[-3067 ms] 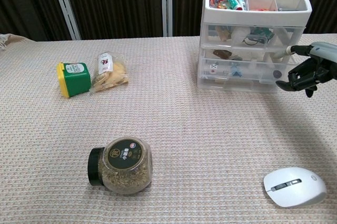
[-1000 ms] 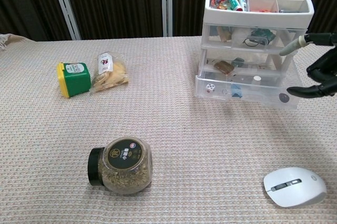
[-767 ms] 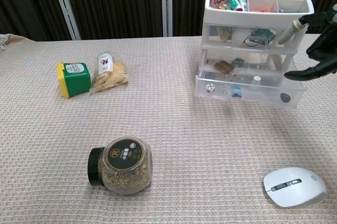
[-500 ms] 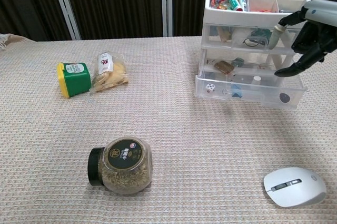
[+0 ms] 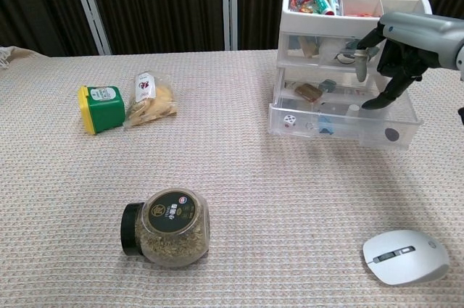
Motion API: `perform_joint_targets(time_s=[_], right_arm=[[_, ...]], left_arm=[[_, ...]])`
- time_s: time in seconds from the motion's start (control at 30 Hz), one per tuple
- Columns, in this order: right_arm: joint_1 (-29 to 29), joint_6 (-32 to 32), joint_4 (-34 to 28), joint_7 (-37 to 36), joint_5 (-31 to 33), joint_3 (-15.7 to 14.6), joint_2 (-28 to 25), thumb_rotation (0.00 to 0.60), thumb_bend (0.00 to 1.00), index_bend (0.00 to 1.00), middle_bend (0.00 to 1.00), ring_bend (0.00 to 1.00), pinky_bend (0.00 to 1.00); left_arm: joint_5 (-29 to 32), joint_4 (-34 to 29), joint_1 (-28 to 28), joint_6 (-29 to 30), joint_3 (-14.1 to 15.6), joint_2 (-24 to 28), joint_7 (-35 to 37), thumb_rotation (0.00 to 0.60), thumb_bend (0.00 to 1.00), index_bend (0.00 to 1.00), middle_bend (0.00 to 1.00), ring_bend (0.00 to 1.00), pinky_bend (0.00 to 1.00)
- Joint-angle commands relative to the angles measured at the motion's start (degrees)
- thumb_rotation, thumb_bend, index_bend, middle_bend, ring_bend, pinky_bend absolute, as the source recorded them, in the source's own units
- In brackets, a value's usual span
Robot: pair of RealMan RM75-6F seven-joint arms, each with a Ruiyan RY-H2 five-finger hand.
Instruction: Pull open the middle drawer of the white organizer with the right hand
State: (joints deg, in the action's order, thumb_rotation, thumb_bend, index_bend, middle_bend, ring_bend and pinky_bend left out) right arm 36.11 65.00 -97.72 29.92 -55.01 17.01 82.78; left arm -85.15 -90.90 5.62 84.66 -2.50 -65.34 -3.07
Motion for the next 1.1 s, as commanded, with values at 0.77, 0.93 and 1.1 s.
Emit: perform_joint_targets(time_s=[0.77,0.93,1.1], right_arm=[[4.87,-6.93,11.4,-4.14,-4.56,-3.46,1.72,0.6,0.11,0.53,1.0,1.0,0.74],[5.33,-7.39,12.16,-4.28,-4.18,-3.61,2.22,0.6,0.15,0.53,1.0,1.0,0.74],[6.15,-8.81,13.45,-3.57,-2.4,-3.9,3.04,0.6,0.15,0.53,1.0,1.0,0.74]], left_arm=[[0.2,-0.14,0.05,-0.09,-0.07,-0.01,-0.23,0.6,0.29,0.0,0.0,0.0,0.0],[0.24,-0.13,0.06,-0.12,-0.09,0.0,-0.22,0.6,0.29,0.0,0.0,0.0,0.0],[0.32,-0.18,0.07,-0.16,-0.11,0.0,-0.24,0.6,0.29,0.0,0.0,0.0,0.0]])
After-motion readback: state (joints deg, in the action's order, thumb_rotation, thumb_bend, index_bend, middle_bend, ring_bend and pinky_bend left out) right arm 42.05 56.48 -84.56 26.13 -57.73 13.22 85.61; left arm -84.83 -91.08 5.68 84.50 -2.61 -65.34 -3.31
